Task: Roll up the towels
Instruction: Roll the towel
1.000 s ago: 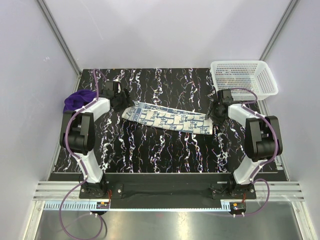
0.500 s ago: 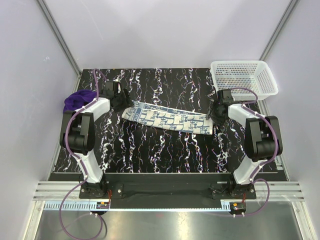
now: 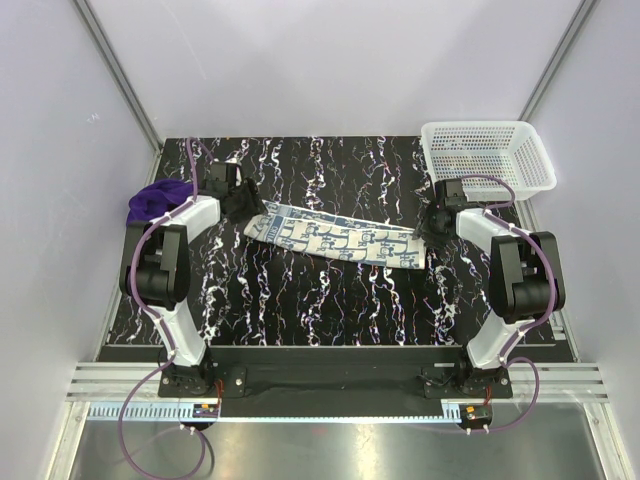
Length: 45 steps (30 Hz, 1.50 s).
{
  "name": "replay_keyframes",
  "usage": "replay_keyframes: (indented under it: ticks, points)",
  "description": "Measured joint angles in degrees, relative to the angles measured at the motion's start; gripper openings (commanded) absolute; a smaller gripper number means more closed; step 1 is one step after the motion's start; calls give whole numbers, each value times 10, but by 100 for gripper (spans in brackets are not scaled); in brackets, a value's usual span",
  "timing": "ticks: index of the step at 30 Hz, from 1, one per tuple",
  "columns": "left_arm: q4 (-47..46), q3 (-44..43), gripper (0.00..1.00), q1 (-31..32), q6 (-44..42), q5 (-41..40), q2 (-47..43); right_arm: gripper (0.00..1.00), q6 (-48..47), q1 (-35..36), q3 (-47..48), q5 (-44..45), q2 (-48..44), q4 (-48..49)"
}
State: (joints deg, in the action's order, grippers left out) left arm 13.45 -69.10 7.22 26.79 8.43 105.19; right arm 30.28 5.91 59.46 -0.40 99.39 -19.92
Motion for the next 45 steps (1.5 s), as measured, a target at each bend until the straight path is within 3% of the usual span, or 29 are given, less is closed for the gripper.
replay_keyframes:
  ticks: [5,6,12,14,17,24,26,27,29,35,39,45]
  points:
    - [-2,3,42,0,2,3,0,34,2,0,-3,-8,0,10]
    - [-2,3,41,0,1,4,0,27,2,0,-3,-9,0,12]
    - [-3,3,13,0,2,4,0,2,5,0,-10,-23,1,21]
    - [-3,3,5,0,0,5,0,0,6,0,-14,-24,1,23]
    - [-2,3,0,0,0,6,0,0,6,0,-18,-27,1,26]
    - [-2,3,0,0,-3,5,0,0,6,0,-26,-34,-21,17]
    - [3,3,29,0,-8,2,0,0,5,0,-26,-34,-41,12]
    - [5,3,52,0,-13,0,0,0,6,0,-26,-34,-52,8]
    - [12,1,64,0,-18,-12,0,0,5,0,-26,-34,-69,4]
    - [25,-9,66,0,-34,-50,0,0,5,0,-26,-35,-82,0]
    - [24,-26,58,0,-43,-57,12,0,3,0,-26,-36,-82,-1]
    - [19,-25,55,0,-45,-56,30,0,1,0,-26,-37,-82,-1]
